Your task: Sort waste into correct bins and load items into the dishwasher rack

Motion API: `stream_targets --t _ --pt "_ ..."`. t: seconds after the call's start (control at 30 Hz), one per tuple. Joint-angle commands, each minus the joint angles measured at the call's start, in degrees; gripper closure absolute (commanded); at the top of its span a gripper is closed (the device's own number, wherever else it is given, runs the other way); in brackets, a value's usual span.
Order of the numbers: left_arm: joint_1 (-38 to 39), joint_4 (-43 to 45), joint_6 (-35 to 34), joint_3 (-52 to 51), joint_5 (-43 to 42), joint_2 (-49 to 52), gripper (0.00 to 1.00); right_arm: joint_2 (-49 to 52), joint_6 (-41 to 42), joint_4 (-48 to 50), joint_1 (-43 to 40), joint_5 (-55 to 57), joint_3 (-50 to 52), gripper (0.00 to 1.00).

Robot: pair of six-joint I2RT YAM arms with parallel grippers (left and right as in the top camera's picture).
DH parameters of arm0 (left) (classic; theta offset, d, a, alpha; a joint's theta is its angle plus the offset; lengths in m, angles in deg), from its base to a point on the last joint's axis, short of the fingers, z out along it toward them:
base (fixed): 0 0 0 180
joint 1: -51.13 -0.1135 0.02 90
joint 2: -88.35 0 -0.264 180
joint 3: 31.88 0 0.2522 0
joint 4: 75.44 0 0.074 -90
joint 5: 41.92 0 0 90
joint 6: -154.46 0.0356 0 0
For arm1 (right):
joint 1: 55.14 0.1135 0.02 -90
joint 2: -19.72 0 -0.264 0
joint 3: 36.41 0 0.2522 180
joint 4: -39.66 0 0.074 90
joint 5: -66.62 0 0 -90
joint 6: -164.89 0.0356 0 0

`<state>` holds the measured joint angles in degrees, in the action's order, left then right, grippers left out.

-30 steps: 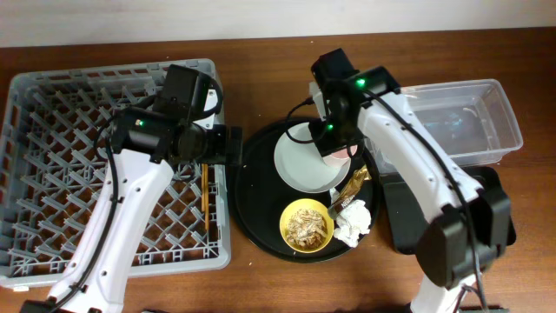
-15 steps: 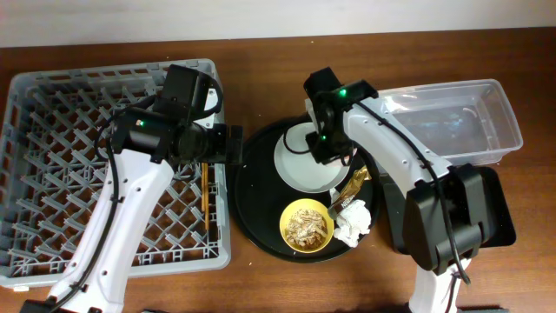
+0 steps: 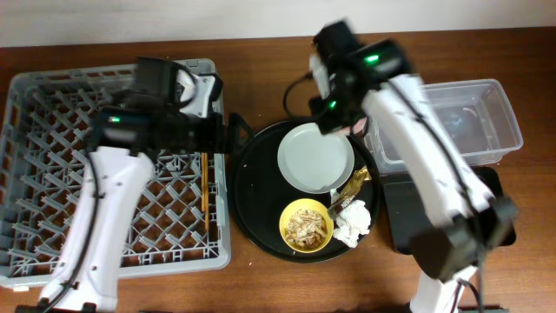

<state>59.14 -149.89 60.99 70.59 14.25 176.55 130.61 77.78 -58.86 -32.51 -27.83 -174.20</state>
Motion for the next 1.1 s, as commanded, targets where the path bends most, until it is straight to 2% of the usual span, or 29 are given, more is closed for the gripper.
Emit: stream_targets --t 0.0,0.07,0.17,0.37,0.63,0.73,1.07 --pt "-8.83 0.04 15.72 -0.22 -46.07 0.17 0.01 -7.21 -4.09 -3.28 -2.95 -17.31 -10.84 0.96" --pt "-11.61 0.26 16.04 -0.24 -51.10 0.17 0.01 -9.35 -6.40 -3.10 -4.87 -27.80 -11.85 0.96" --pt "-12.13 0.02 17.29 -0.24 -50.77 0.17 0.01 -10.91 -10.84 -3.34 -6.78 -42.25 -11.85 0.96" --pt "-9.35 3.91 18.99 -0.24 -55.78 0.17 0.02 -10.16 -16.39 -4.68 -6.54 -54.42 -11.82 0.96" --pt "-5.95 8.20 18.99 -0.22 -56.35 0.15 0.11 -10.19 -16.44 -4.48 -5.07 -57.09 -11.82 0.96" --pt "-5.11 11.04 18.93 -0.22 -56.35 0.15 0.11 -10.19 -16.44 -4.39 -3.58 -57.53 -11.82 0.96" --pt "-4.96 11.37 18.25 -0.22 -56.35 0.15 0.11 -10.16 -16.44 -3.87 0.35 -58.34 -11.82 0.96"
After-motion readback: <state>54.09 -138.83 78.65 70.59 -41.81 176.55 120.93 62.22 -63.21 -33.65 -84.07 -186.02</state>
